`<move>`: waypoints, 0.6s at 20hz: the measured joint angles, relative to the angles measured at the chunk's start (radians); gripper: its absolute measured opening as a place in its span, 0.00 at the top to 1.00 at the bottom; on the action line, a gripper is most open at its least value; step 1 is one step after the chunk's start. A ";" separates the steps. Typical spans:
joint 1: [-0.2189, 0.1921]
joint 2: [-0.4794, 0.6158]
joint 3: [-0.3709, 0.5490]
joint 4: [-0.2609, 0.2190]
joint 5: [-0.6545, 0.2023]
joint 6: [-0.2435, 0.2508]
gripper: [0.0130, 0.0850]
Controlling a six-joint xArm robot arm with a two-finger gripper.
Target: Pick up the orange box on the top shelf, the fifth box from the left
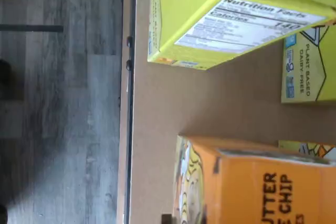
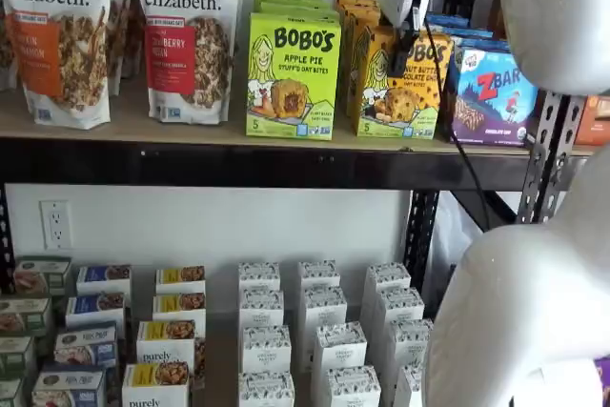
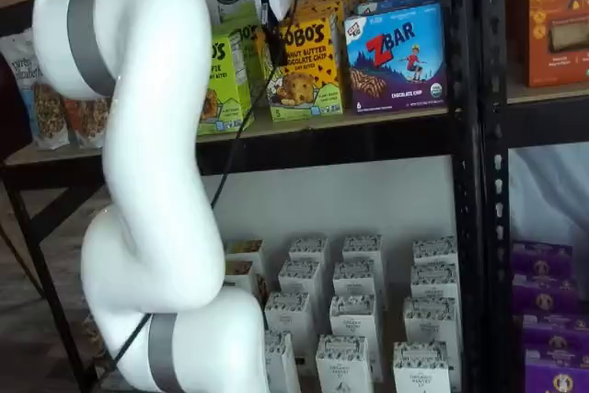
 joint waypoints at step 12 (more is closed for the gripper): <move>-0.006 -0.014 0.017 0.012 -0.029 -0.005 0.50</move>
